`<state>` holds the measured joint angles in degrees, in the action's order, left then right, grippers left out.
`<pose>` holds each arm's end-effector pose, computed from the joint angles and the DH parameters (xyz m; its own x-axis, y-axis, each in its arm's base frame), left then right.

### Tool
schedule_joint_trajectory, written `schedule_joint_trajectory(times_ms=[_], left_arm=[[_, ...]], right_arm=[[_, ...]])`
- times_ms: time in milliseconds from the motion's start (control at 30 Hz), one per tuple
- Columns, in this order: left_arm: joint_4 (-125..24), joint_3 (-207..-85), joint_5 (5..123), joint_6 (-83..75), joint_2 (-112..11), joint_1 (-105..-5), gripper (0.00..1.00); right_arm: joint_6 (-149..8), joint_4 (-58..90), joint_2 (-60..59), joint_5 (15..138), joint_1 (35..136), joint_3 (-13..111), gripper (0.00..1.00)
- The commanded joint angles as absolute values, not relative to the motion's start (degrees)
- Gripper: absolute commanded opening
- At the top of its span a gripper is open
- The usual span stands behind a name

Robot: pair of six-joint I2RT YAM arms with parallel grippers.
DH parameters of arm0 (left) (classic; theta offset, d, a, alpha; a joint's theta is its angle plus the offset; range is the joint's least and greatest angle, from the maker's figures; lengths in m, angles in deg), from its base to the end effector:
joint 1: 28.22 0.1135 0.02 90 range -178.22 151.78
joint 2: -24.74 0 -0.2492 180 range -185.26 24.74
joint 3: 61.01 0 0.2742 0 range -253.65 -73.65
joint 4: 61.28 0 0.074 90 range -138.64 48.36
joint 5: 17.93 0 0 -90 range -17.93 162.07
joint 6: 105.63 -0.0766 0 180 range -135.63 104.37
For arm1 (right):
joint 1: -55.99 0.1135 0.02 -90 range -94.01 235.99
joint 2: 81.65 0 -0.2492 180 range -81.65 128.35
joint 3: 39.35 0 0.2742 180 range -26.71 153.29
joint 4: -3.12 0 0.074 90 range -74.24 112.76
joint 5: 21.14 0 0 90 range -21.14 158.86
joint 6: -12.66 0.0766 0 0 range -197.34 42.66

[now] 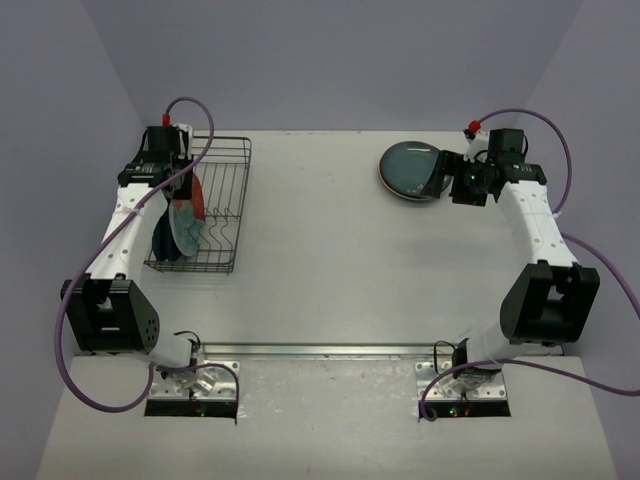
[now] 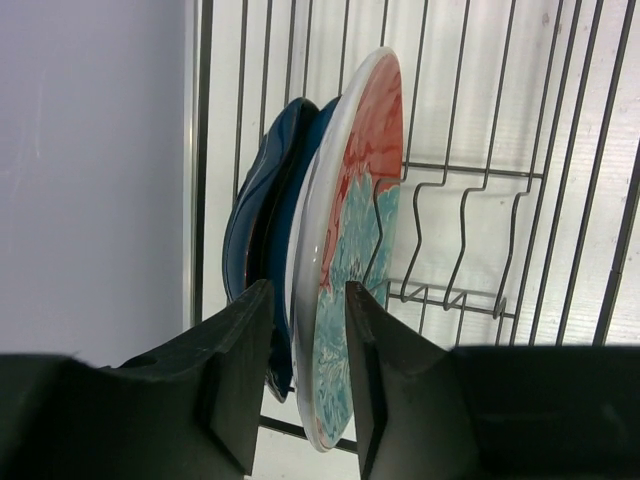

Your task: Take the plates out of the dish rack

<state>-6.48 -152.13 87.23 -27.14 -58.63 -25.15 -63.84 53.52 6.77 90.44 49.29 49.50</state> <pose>0.3621 0.0395 0.2897 -0.7620 0.1520 -0.6295 -0.0792 0.9429 0.3235 0.3814 -0.0164 0.2535 -0.7690 0.3089 -0.5597 0.0546 0.9040 0.4240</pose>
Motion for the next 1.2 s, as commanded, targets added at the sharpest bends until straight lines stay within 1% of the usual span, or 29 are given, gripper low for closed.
schedule_joint_trajectory(times_ms=[0, 233, 433, 700, 867, 967, 1000, 1167], left_arm=[[-7.80, -154.33, 86.39, -26.77, -56.97, -25.32, 0.29], [-7.42, -153.70, 86.92, -26.79, -58.18, -25.38, 0.34], [-7.58, -152.57, 86.85, -26.79, -59.08, -25.32, 0.34], [-8.49, -150.63, 87.45, -26.79, -60.42, -25.32, 0.30], [-9.17, -149.77, 87.88, -26.79, -61.00, -25.32, 0.20], [-9.07, -149.79, 88.05, -26.82, -61.08, -25.41, 0.02], [-8.99, -149.87, 88.25, -26.87, -60.93, -25.40, 0.00], [-8.15, -151.67, 89.17, -26.88, -58.83, -25.38, 0.00]], right_arm=[[-63.32, 51.93, 5.05, 91.60, 49.55, 49.89, 0.99], [-62.95, 52.22, 5.60, 92.13, 49.51, 50.70, 0.99], [-62.95, 52.33, 5.54, 91.97, 49.57, 50.73, 0.99], [-62.84, 52.15, 5.71, 91.89, 49.48, 50.81, 0.99], [-62.92, 52.15, 5.54, 91.97, 49.56, 50.56, 0.99], [-62.90, 52.21, 5.47, 92.02, 49.55, 50.44, 0.99], [-62.84, 52.15, 5.52, 92.15, 49.48, 50.37, 0.99], [-62.75, 52.06, 5.01, 92.56, 49.48, 49.68, 0.99]])
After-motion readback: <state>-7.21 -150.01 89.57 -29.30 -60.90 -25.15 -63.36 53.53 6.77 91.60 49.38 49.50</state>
